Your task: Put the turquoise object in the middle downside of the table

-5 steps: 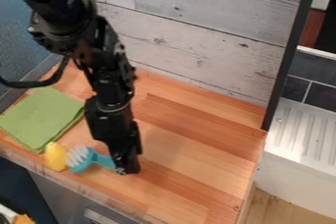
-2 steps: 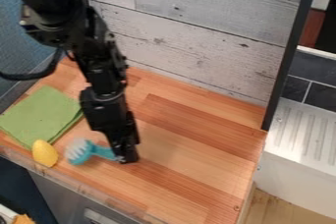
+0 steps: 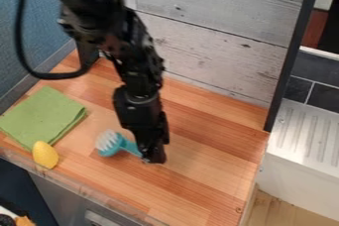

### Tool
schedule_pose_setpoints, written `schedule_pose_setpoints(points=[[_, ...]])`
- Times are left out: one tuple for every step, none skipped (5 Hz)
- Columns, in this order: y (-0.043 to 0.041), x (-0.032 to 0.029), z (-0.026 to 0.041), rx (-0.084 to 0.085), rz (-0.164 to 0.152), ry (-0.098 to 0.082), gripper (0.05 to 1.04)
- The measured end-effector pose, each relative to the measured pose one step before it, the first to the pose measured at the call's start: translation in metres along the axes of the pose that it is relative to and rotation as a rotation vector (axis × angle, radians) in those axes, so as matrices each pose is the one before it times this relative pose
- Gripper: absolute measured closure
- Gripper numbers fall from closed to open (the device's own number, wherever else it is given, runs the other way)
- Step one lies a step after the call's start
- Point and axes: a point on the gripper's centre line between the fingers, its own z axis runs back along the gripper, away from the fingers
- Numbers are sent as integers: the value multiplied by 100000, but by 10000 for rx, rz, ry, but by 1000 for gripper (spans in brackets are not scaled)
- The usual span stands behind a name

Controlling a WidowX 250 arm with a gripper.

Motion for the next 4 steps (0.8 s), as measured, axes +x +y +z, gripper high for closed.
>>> schedule_pose_setpoints(points=[[-261, 197, -377, 249, -23, -365, 212], [84, 41, 91, 135, -47, -26, 67], [77, 176, 67, 98, 42, -153, 75], [-277, 95, 1603, -342, 77, -70, 80]])
